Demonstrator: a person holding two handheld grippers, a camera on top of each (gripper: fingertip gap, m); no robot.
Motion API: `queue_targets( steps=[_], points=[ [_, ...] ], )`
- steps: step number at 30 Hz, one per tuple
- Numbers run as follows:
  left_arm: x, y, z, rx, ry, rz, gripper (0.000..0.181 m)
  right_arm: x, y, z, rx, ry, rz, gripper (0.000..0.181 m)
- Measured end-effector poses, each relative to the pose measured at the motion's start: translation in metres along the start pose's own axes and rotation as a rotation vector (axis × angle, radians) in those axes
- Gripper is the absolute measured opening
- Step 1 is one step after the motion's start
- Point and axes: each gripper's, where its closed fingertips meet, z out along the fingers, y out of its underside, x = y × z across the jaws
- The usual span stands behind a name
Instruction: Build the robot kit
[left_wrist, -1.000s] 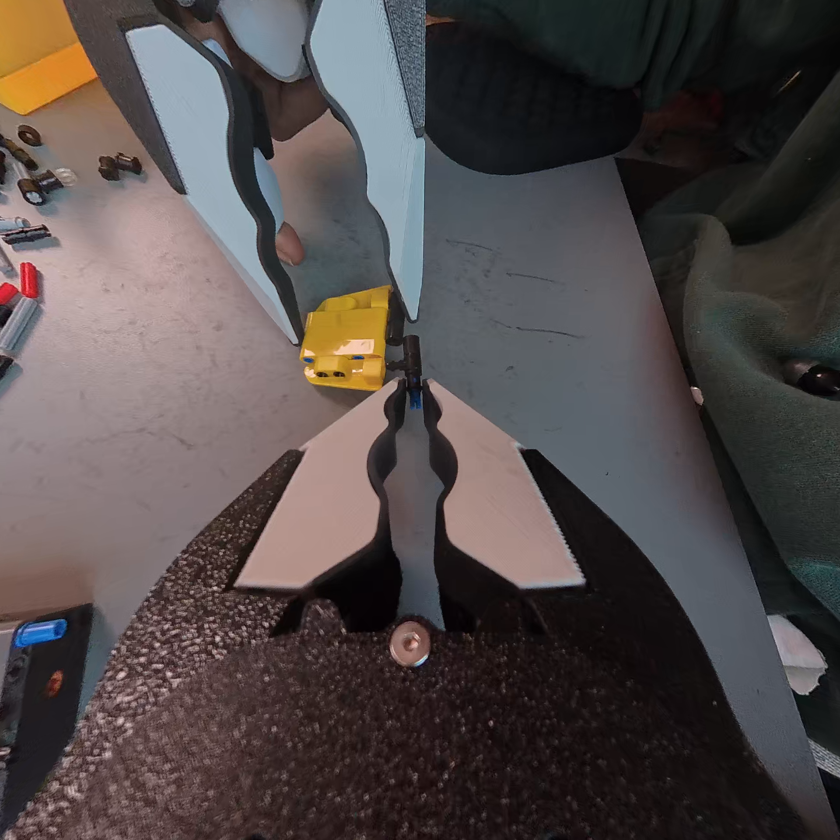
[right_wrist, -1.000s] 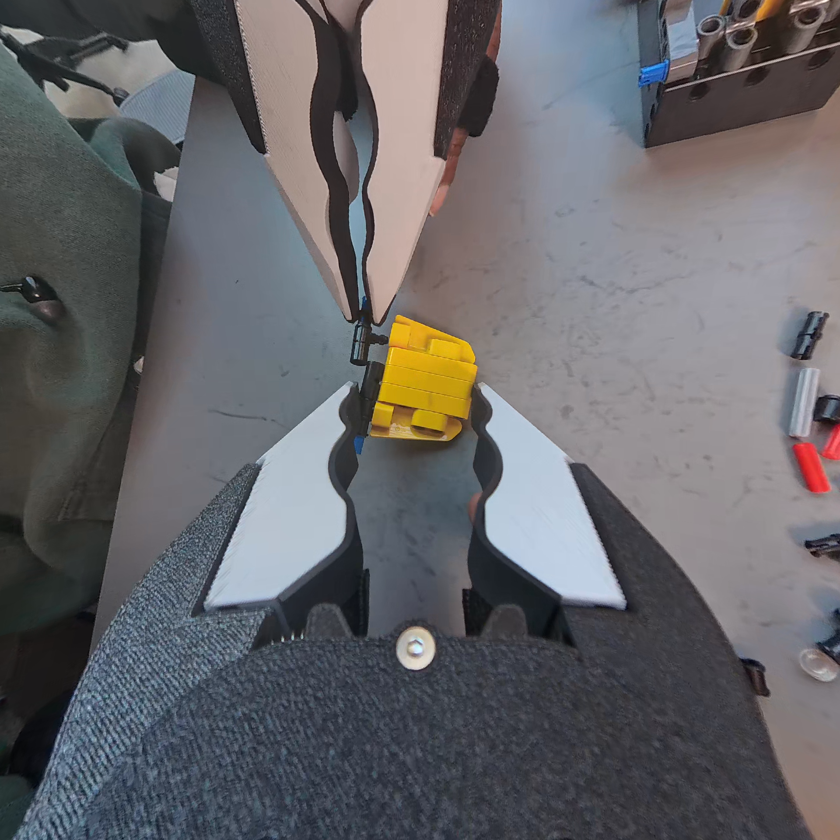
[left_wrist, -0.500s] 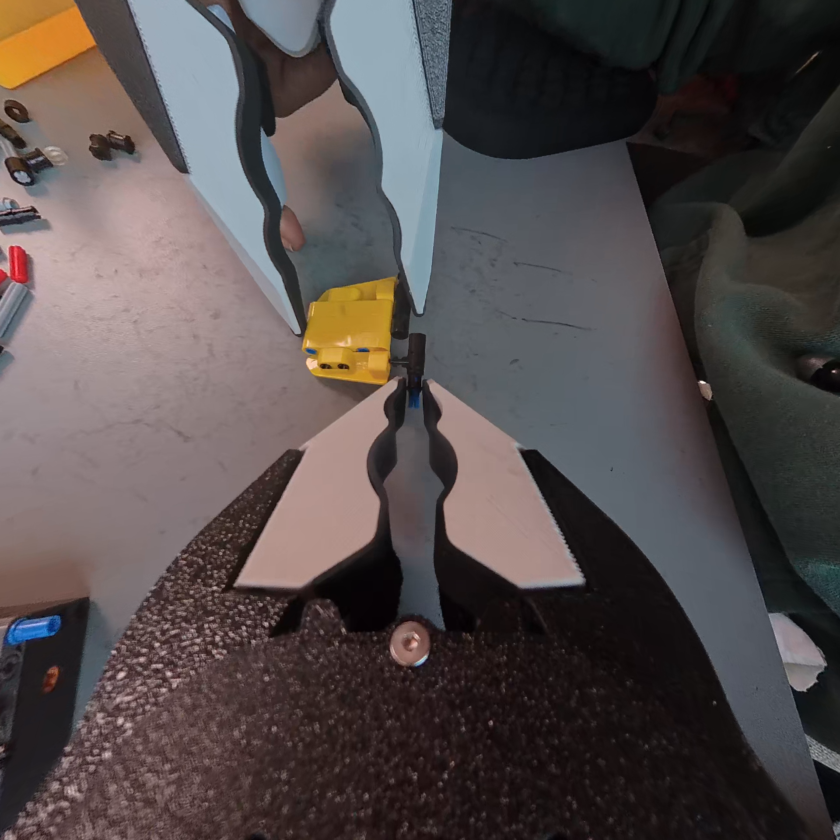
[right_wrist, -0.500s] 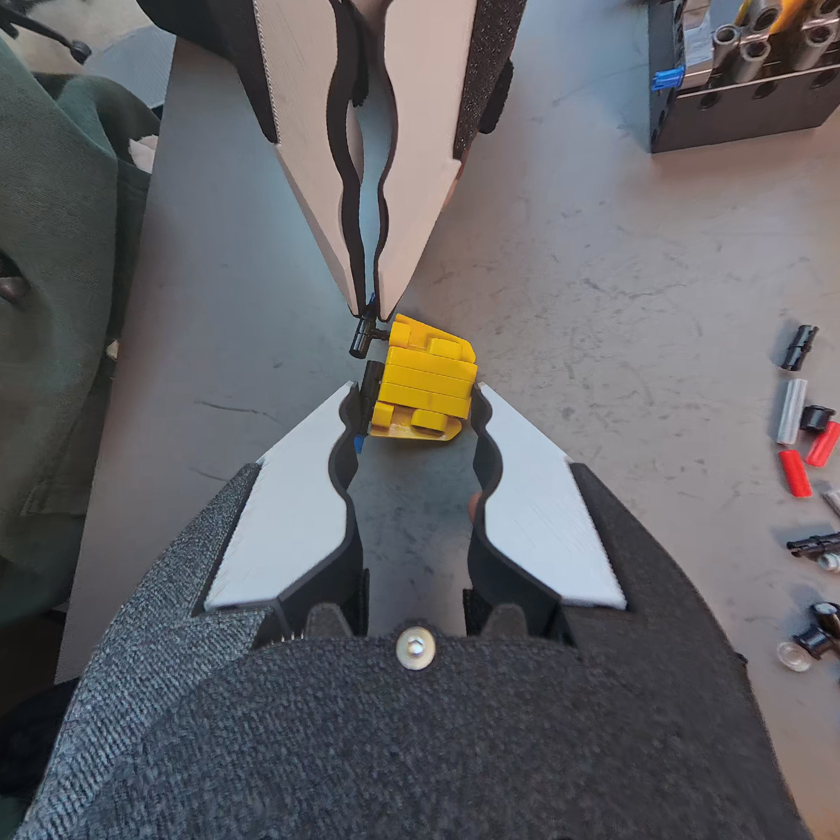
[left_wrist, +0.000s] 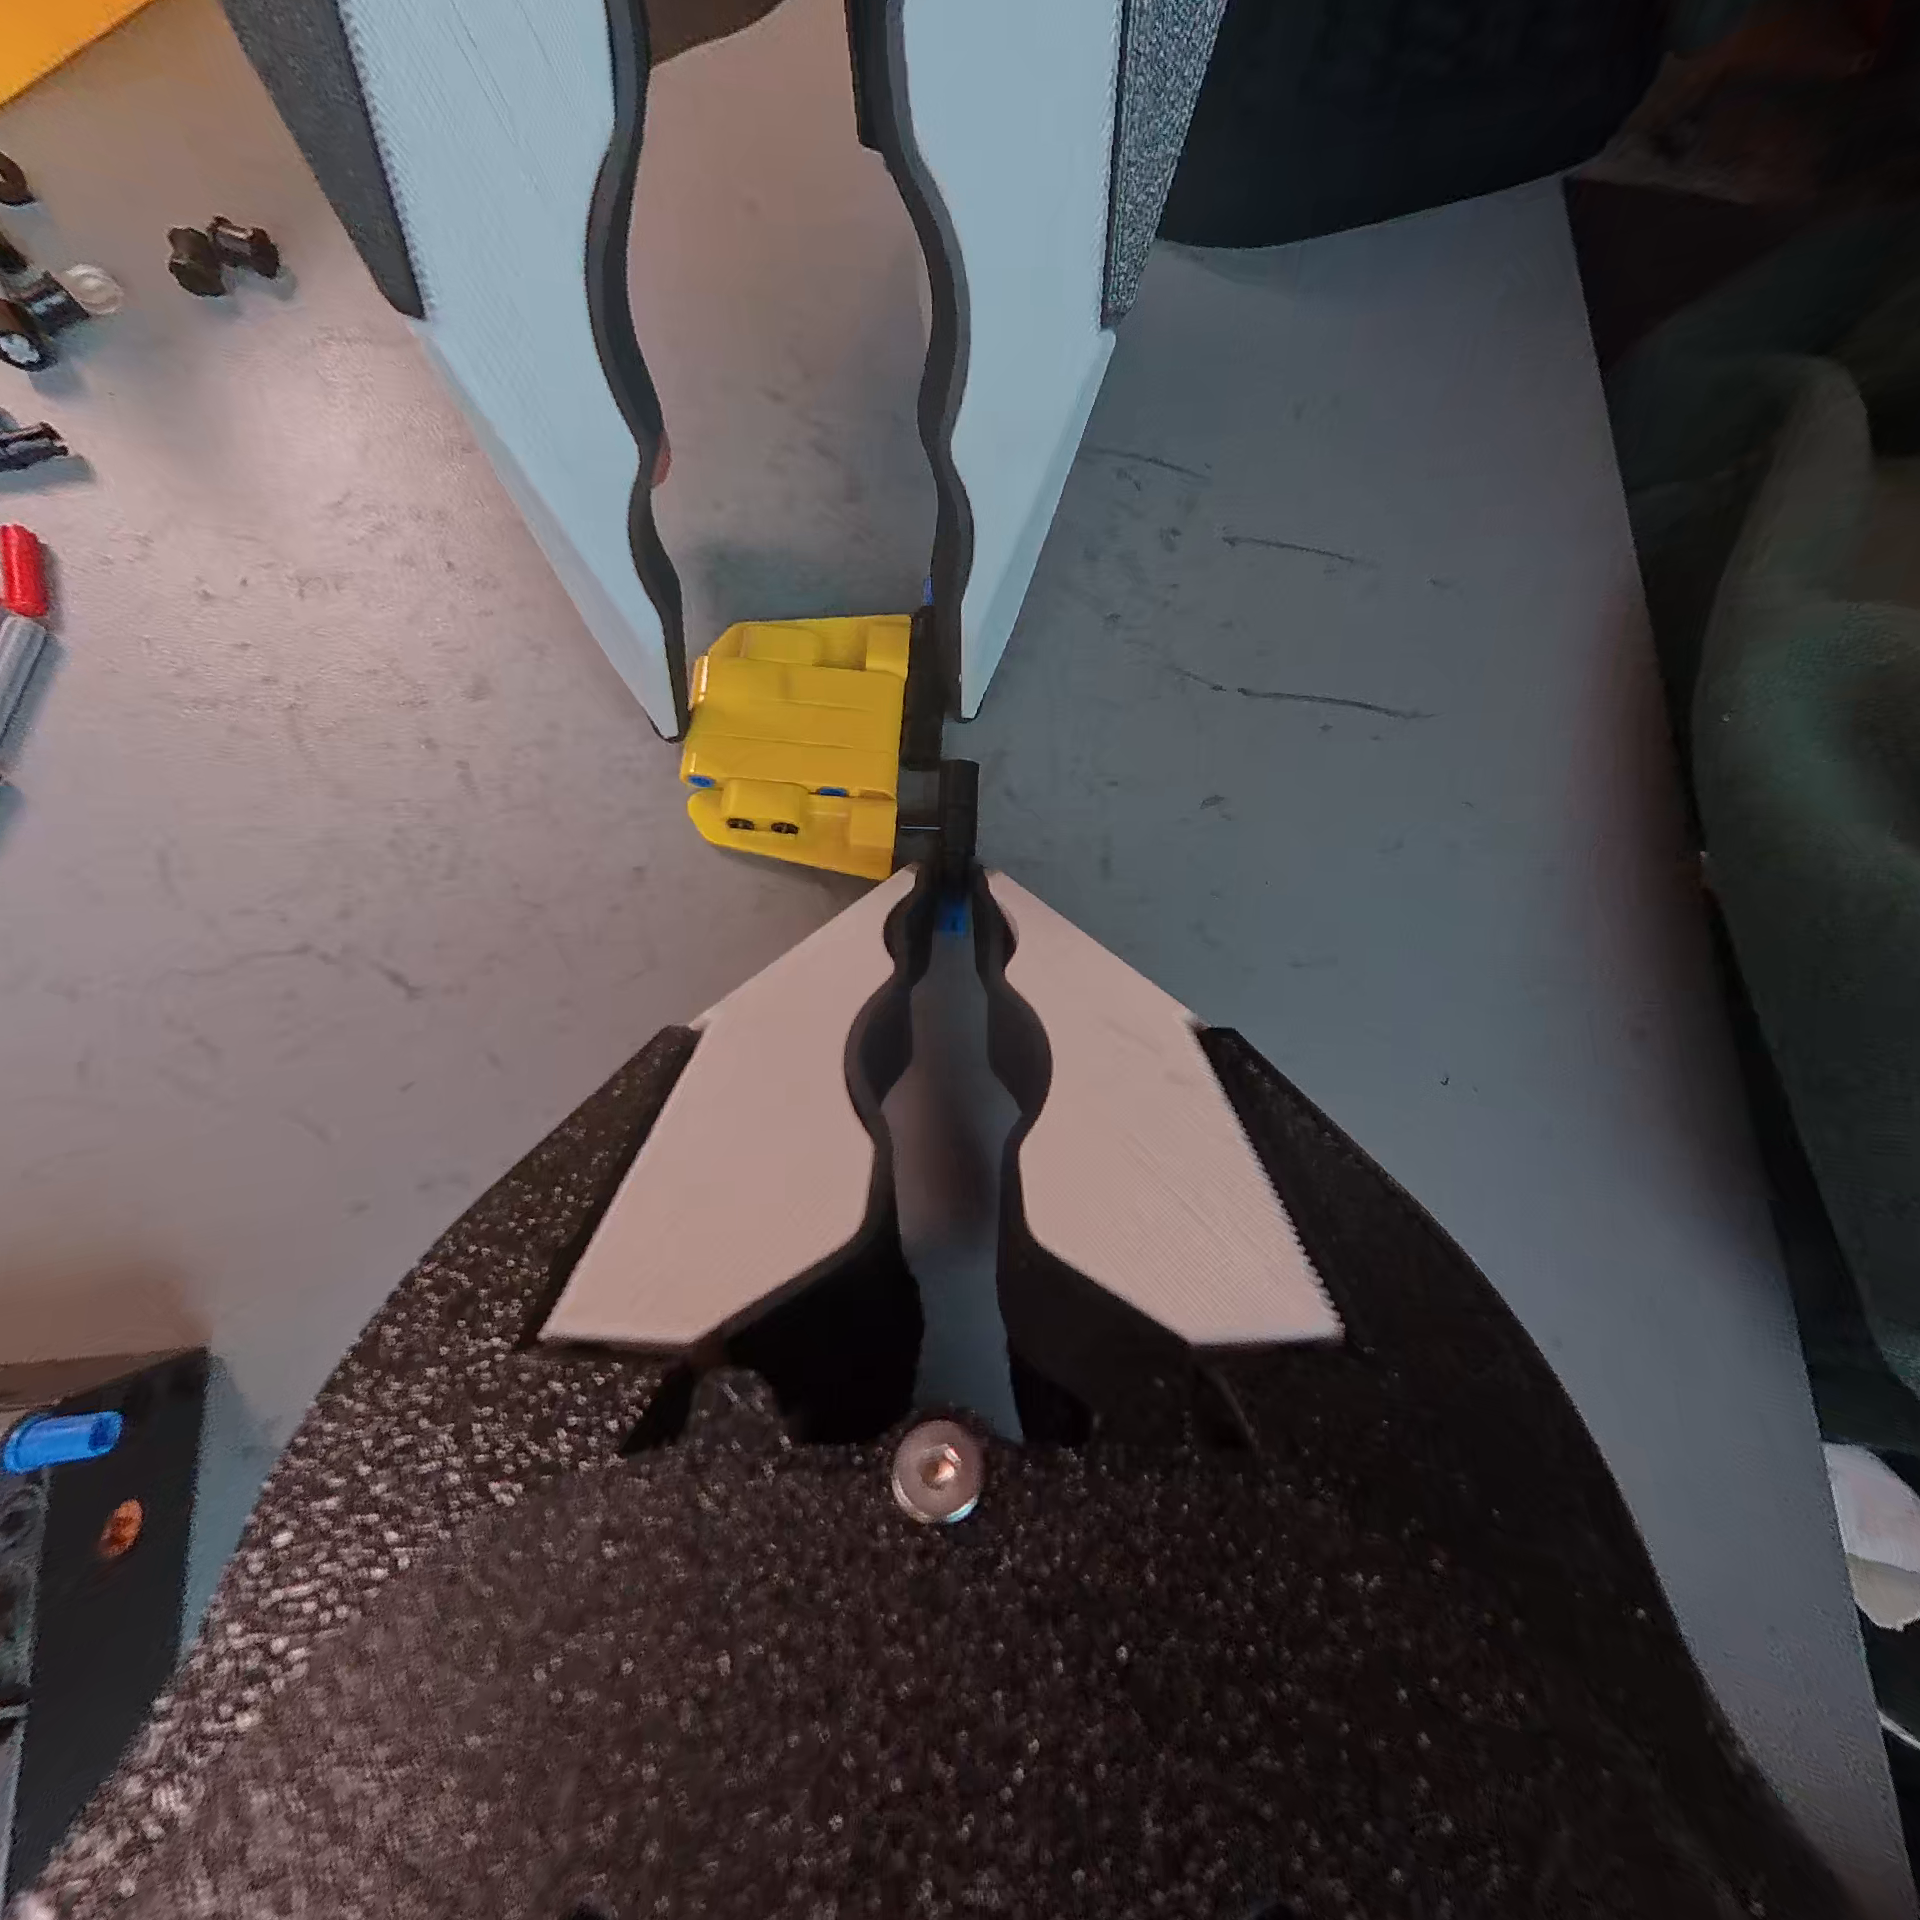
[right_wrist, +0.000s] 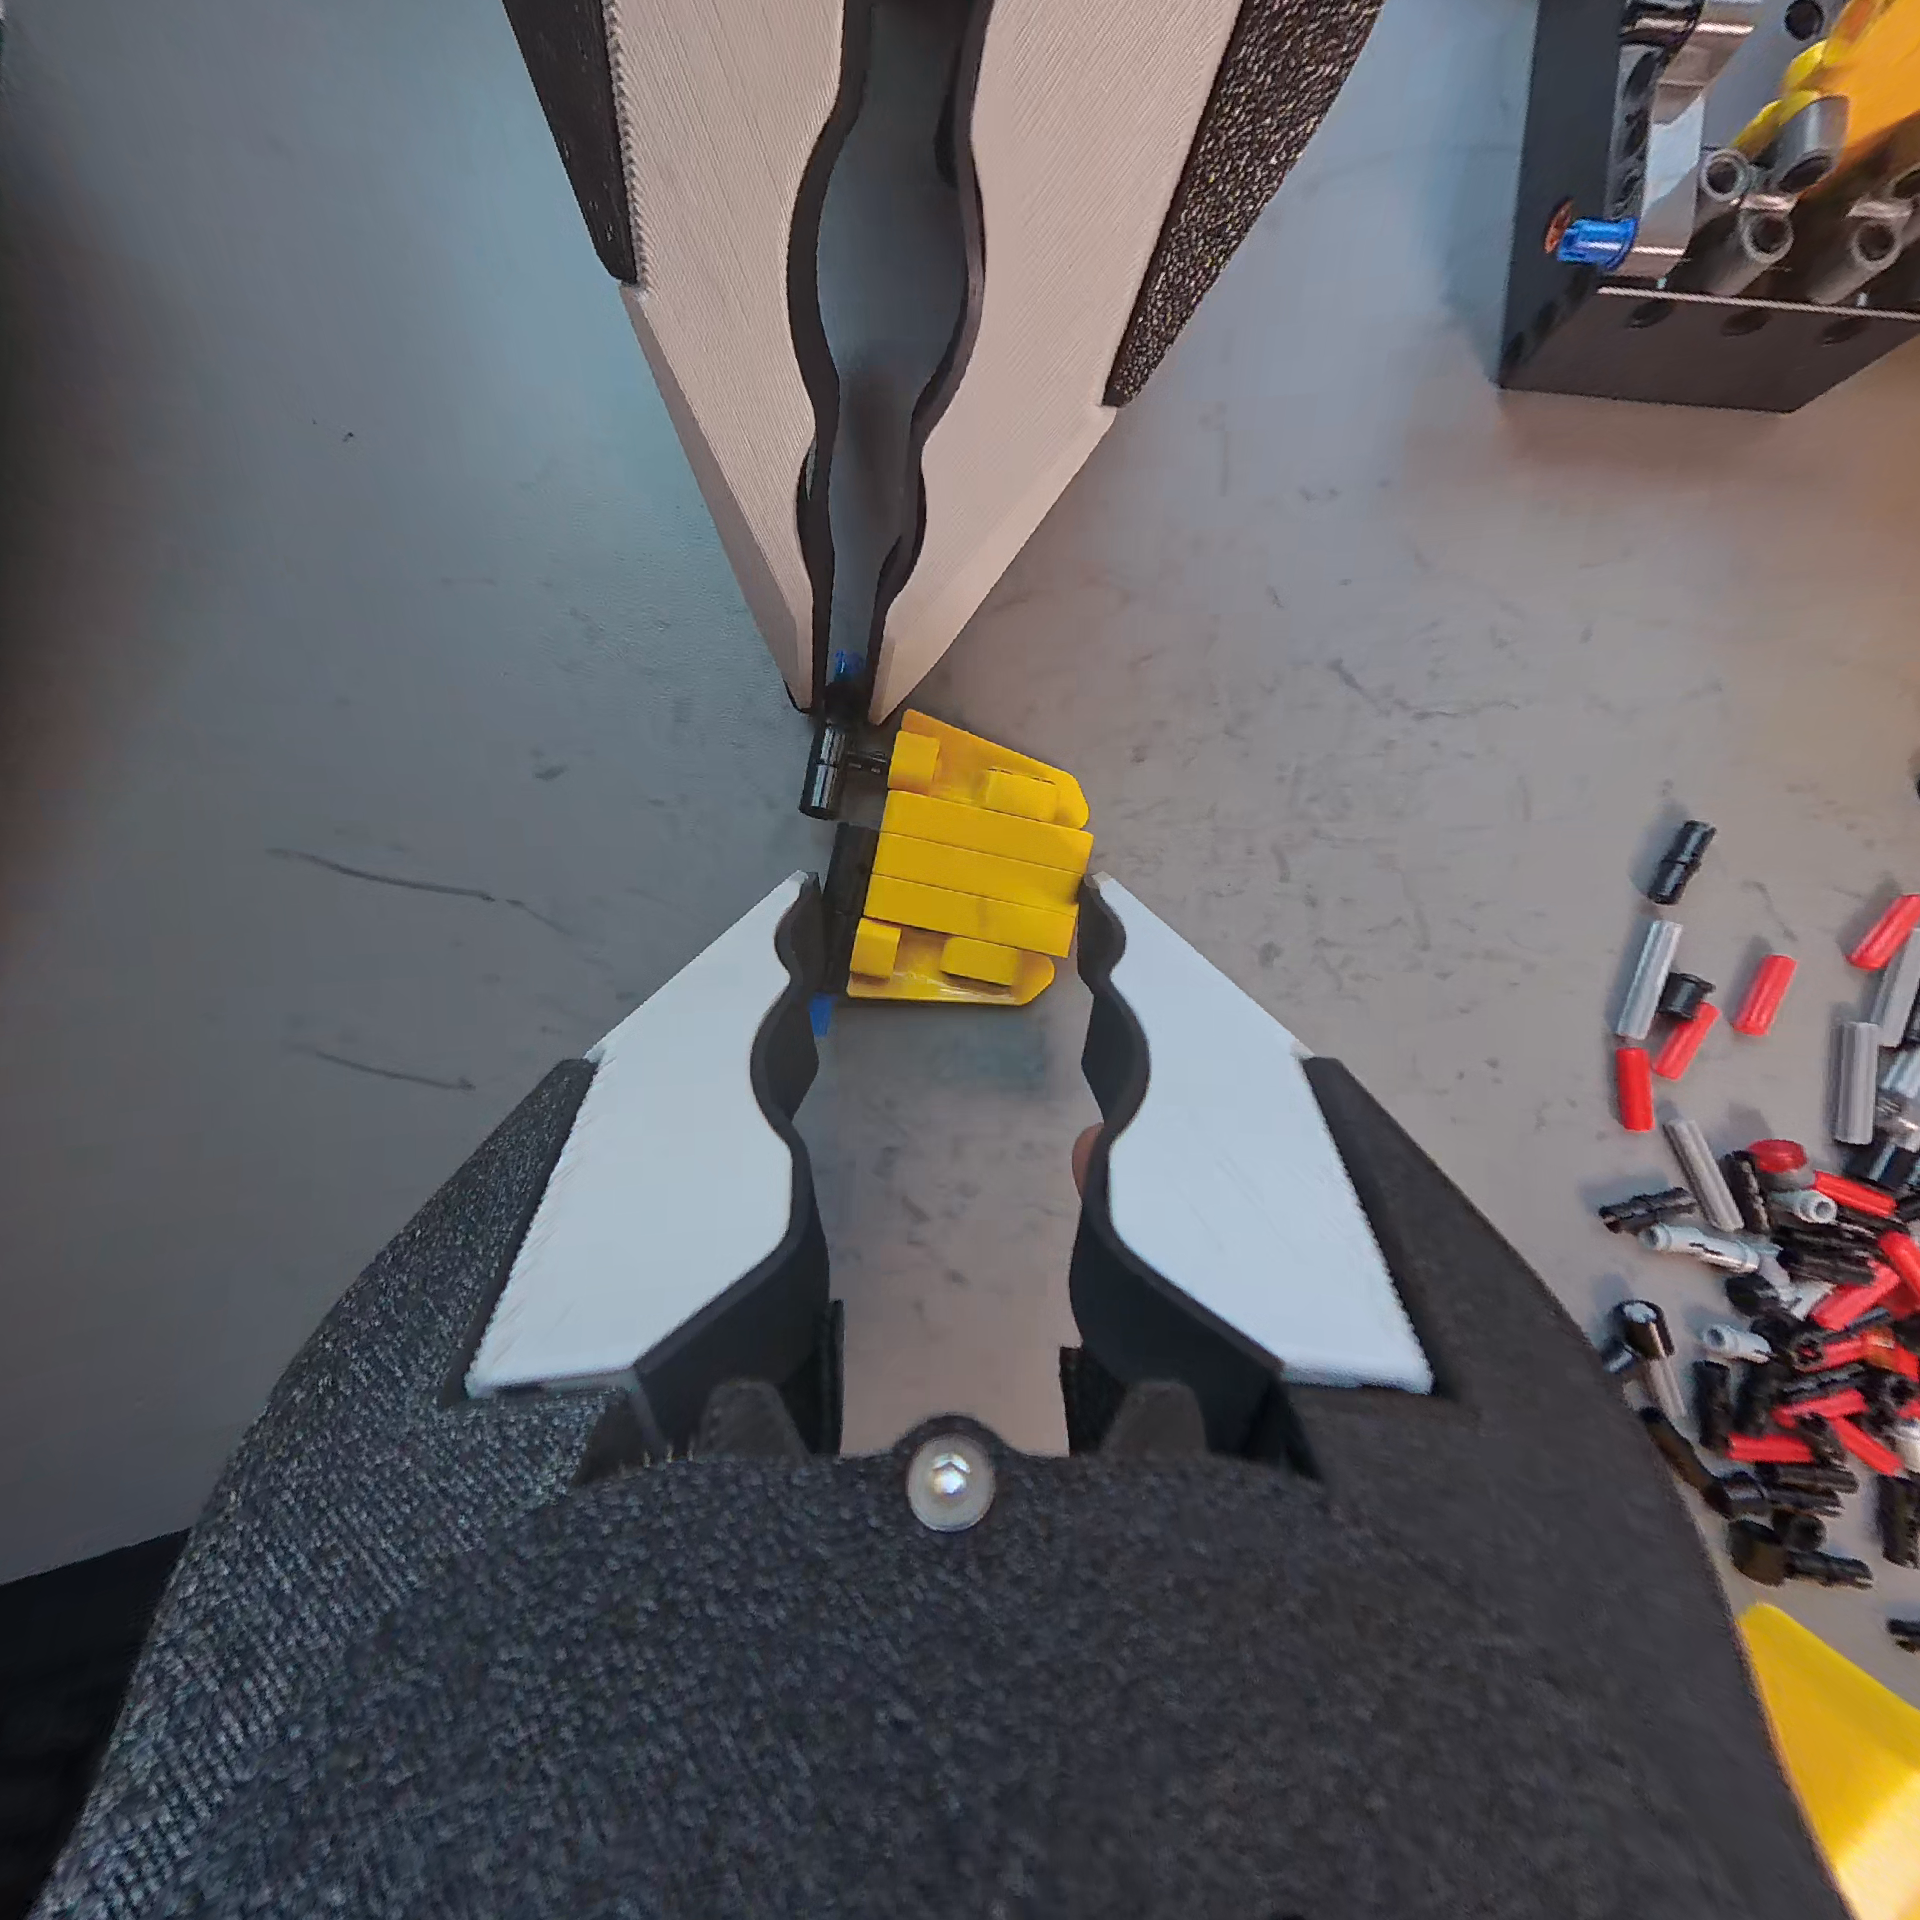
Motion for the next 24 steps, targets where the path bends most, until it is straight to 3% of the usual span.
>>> queue_targets(
  steps=[24],
  points=[
    [0.0006,0.0,0.0004,0.026,-0.024,0.01,0.006,-0.0003,0.0005,0.0003,0.031,-0.005,0.0,0.049]
  ],
)
